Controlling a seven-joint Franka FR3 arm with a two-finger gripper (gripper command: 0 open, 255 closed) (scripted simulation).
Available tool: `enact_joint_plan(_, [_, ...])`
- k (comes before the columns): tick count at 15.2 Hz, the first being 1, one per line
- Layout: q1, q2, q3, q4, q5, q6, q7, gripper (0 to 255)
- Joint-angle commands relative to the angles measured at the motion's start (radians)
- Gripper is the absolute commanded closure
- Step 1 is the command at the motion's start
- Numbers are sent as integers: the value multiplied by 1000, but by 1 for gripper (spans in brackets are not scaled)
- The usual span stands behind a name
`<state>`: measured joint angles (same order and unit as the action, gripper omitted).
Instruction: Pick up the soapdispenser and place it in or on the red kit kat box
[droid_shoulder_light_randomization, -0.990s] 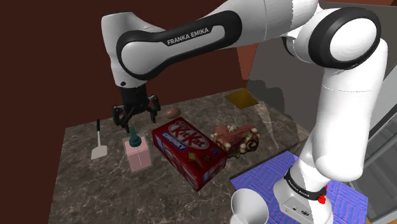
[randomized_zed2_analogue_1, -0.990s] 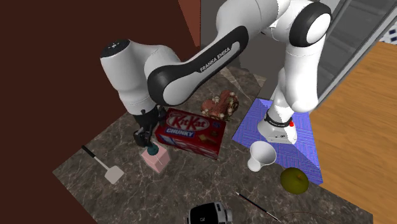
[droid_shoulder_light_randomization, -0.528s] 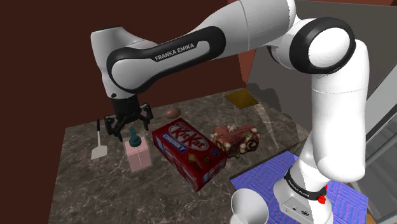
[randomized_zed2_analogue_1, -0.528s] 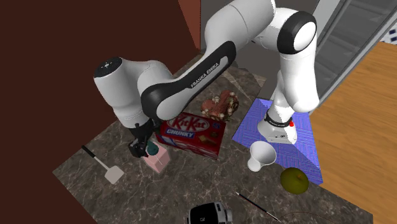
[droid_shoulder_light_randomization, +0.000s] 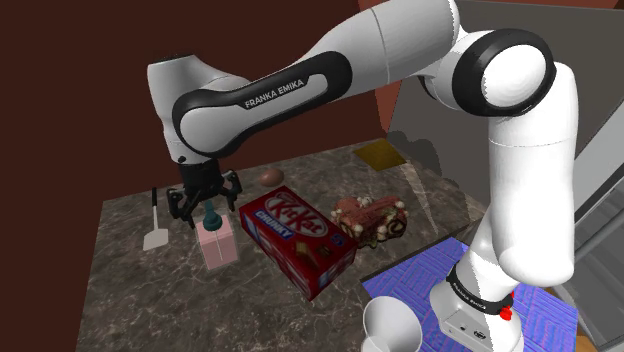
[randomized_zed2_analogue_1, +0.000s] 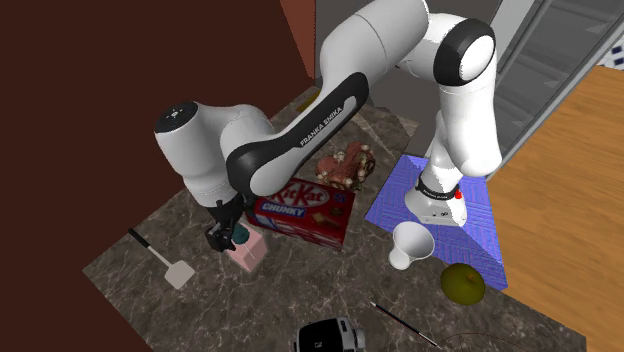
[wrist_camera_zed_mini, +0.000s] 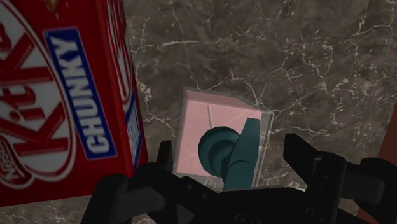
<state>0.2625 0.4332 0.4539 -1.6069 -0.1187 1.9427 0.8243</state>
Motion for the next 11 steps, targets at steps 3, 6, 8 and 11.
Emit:
enact_joint_plan(3, [0,0,0,0,0,0,0,255])
enact_joint_plan(6, [0,0,0,0,0,0,0,255])
enact_joint_plan(8, [0,0,0,0,0,0,0,255])
enact_joint_plan(11, [0,1,0,1,0,0,0,255])
